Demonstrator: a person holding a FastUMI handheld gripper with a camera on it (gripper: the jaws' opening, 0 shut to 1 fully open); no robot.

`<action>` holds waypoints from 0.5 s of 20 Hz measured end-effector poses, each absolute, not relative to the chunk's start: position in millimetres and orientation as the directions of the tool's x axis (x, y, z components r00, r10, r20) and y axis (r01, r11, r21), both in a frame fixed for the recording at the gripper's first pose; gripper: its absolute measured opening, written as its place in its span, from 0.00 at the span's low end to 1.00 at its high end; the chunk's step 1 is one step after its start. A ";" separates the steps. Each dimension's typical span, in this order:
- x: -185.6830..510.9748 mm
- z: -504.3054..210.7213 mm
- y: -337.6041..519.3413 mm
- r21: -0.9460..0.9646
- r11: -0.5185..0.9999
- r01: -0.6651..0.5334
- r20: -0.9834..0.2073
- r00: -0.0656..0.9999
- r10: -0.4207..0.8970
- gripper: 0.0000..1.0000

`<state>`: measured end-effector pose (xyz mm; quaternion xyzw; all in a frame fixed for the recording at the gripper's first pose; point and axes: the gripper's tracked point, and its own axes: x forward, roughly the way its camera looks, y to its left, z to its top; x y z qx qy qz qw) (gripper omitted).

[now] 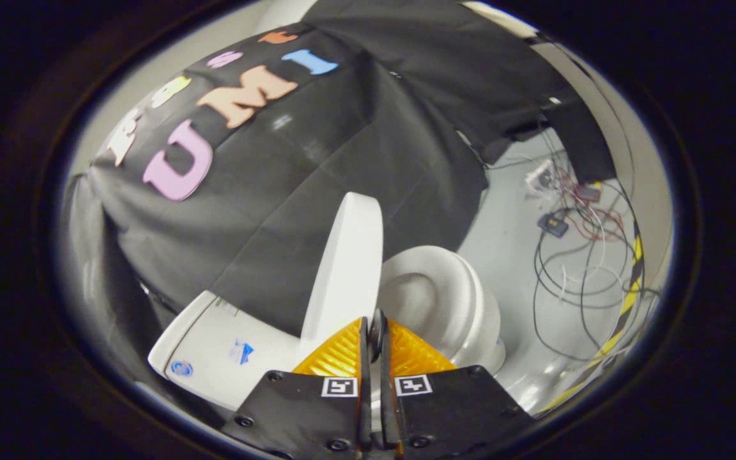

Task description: Open the toilet lid.

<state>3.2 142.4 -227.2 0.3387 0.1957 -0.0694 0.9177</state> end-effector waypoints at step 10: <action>20.0 -165.3 182.0 0.342 0.937 -0.078 -0.353 0.913 0.204 0.13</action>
